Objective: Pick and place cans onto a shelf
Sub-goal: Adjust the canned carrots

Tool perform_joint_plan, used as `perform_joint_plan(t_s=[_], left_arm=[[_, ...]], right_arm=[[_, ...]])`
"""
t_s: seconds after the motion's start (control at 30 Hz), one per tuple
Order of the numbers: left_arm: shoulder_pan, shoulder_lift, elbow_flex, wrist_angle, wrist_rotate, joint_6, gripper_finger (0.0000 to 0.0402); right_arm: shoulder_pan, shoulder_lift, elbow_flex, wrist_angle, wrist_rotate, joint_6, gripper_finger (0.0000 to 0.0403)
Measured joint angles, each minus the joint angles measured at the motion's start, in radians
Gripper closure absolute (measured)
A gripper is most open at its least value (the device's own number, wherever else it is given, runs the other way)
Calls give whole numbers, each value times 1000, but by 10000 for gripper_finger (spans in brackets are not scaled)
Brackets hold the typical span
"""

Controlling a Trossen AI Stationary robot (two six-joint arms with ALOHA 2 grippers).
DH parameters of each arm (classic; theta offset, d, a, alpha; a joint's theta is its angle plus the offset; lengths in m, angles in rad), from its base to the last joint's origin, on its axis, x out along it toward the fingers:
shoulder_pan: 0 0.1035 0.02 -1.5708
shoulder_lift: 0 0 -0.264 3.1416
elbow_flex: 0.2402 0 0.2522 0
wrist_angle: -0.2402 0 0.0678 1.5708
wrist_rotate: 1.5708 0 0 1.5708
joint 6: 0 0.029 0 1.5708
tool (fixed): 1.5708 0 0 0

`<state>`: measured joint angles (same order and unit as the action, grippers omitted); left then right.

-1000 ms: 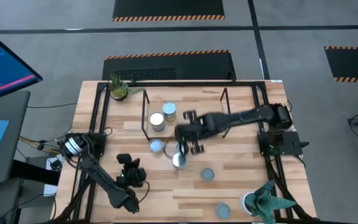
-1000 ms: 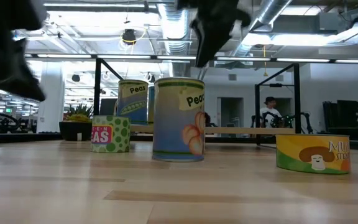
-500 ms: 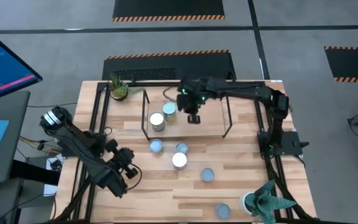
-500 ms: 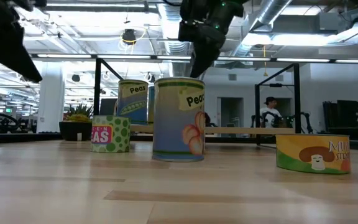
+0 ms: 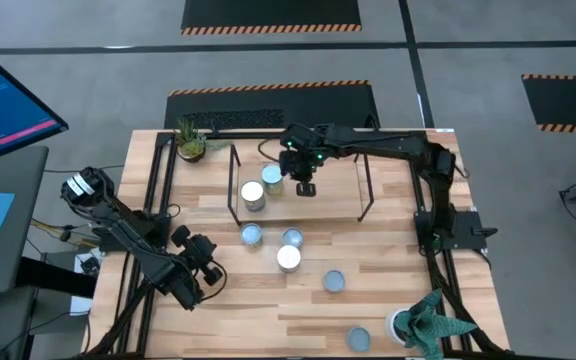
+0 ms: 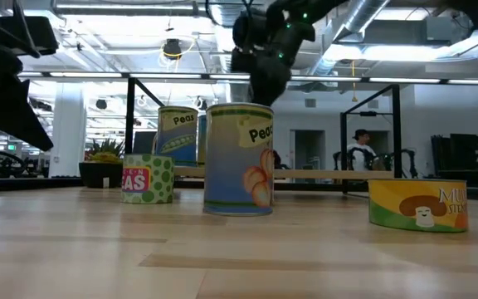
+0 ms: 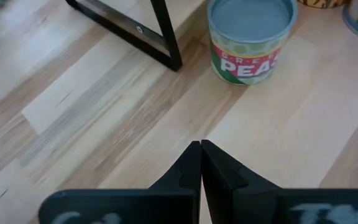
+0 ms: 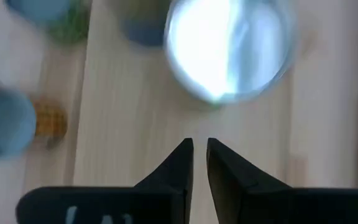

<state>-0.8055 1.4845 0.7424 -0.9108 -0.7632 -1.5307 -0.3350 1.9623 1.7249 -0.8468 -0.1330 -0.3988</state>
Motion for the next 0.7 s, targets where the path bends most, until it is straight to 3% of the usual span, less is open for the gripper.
perform_joint_plan(t_s=[0.23,0.7], left_arm=[[0,0,38,3,-2,3,401],[0,0,52,2,-4,7,401]], right_arm=[[-8,76,3,63,4,-28,331],[14,73,3,224,-21,-17,331]])
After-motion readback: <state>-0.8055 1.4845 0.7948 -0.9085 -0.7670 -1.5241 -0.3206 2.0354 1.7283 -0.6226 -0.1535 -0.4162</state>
